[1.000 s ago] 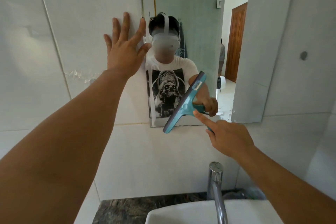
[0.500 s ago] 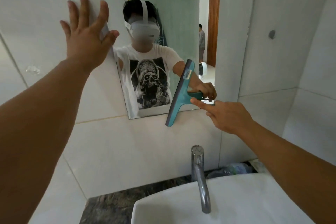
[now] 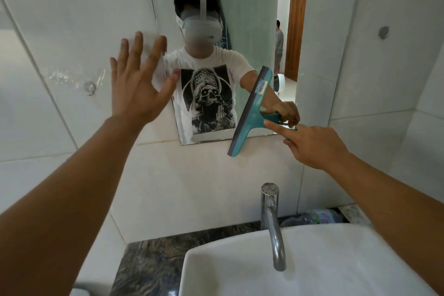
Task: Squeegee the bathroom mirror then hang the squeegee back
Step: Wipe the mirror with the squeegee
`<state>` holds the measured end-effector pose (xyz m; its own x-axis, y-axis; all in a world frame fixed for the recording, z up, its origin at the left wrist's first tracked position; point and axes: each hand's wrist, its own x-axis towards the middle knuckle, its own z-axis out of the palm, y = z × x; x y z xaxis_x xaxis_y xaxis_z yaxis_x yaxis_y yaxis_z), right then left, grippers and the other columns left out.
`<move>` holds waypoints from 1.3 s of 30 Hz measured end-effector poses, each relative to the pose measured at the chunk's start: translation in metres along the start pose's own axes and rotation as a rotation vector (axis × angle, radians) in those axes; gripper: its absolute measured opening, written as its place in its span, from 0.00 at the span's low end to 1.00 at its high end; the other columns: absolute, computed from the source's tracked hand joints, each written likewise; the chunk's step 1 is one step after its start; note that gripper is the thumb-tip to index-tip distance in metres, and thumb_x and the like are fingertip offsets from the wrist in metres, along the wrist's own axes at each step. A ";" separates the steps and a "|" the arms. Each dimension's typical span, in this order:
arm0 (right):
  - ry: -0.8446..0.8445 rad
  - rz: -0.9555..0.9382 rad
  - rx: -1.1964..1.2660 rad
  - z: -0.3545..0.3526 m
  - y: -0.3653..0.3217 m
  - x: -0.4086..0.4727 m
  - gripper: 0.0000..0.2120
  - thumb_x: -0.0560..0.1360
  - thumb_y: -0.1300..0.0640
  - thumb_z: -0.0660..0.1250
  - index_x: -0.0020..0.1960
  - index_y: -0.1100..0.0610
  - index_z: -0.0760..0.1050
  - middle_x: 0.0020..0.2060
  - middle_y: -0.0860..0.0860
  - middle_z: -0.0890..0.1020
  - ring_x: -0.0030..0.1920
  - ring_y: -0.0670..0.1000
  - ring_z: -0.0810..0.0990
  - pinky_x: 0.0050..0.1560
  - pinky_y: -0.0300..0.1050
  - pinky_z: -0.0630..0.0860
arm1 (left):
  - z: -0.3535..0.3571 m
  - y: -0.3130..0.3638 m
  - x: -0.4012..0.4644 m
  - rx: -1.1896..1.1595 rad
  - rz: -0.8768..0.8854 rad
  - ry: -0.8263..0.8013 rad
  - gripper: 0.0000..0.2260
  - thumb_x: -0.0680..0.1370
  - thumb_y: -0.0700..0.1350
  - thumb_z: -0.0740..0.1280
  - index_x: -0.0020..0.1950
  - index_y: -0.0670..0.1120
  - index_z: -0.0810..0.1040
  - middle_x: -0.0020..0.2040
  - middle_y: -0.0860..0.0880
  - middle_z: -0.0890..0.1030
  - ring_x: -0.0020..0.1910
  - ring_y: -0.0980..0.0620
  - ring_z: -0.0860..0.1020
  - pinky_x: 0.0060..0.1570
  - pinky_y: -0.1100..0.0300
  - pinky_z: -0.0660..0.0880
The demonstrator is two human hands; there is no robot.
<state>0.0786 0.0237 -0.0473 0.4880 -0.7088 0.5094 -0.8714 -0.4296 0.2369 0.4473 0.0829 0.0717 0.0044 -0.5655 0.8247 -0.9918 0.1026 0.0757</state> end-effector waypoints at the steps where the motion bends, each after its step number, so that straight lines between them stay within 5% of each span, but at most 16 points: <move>1: 0.007 -0.001 -0.002 0.000 0.000 0.000 0.34 0.81 0.44 0.52 0.69 0.28 0.28 0.44 0.53 0.80 0.33 0.52 0.78 0.31 0.44 0.72 | 0.005 -0.001 -0.010 -0.007 -0.008 -0.024 0.31 0.79 0.66 0.56 0.79 0.62 0.47 0.81 0.46 0.48 0.79 0.42 0.45 0.75 0.38 0.46; 6: 0.025 -0.013 0.006 0.001 0.003 -0.001 0.33 0.81 0.45 0.55 0.72 0.30 0.33 0.40 0.54 0.80 0.29 0.50 0.70 0.28 0.43 0.71 | 0.032 -0.009 -0.045 0.078 0.040 -0.140 0.42 0.74 0.67 0.64 0.80 0.57 0.44 0.81 0.47 0.42 0.79 0.40 0.39 0.74 0.36 0.45; 15: 0.029 -0.028 0.010 0.006 0.006 0.001 0.34 0.80 0.44 0.54 0.71 0.29 0.30 0.38 0.54 0.77 0.28 0.51 0.73 0.28 0.45 0.76 | 0.045 -0.014 -0.057 0.143 0.070 -0.197 0.54 0.68 0.65 0.73 0.80 0.54 0.40 0.80 0.45 0.38 0.77 0.37 0.36 0.74 0.35 0.42; 30: 0.048 -0.105 -0.025 0.005 0.022 0.004 0.33 0.80 0.45 0.55 0.73 0.30 0.36 0.37 0.55 0.78 0.27 0.51 0.71 0.27 0.43 0.71 | 0.044 -0.018 -0.057 0.158 0.073 -0.210 0.56 0.65 0.65 0.75 0.80 0.55 0.40 0.81 0.45 0.38 0.77 0.37 0.36 0.74 0.35 0.43; 36: 0.077 0.055 -0.002 0.018 0.052 -0.030 0.32 0.78 0.49 0.62 0.76 0.35 0.50 0.32 0.54 0.73 0.24 0.53 0.69 0.26 0.42 0.67 | 0.045 -0.016 -0.057 0.148 0.062 -0.208 0.57 0.65 0.64 0.75 0.80 0.56 0.39 0.80 0.45 0.38 0.77 0.38 0.35 0.74 0.36 0.42; 39: 0.026 0.192 0.026 0.031 0.067 -0.055 0.33 0.79 0.47 0.59 0.75 0.31 0.43 0.31 0.53 0.73 0.26 0.55 0.72 0.27 0.44 0.69 | 0.046 -0.015 -0.057 0.143 0.059 -0.208 0.57 0.65 0.64 0.75 0.80 0.56 0.39 0.80 0.45 0.37 0.77 0.38 0.35 0.74 0.35 0.42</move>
<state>-0.0054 0.0169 -0.0851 0.3111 -0.7648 0.5642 -0.9466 -0.3026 0.1118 0.4556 0.0761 -0.0022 -0.0655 -0.7197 0.6912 -0.9976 0.0322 -0.0610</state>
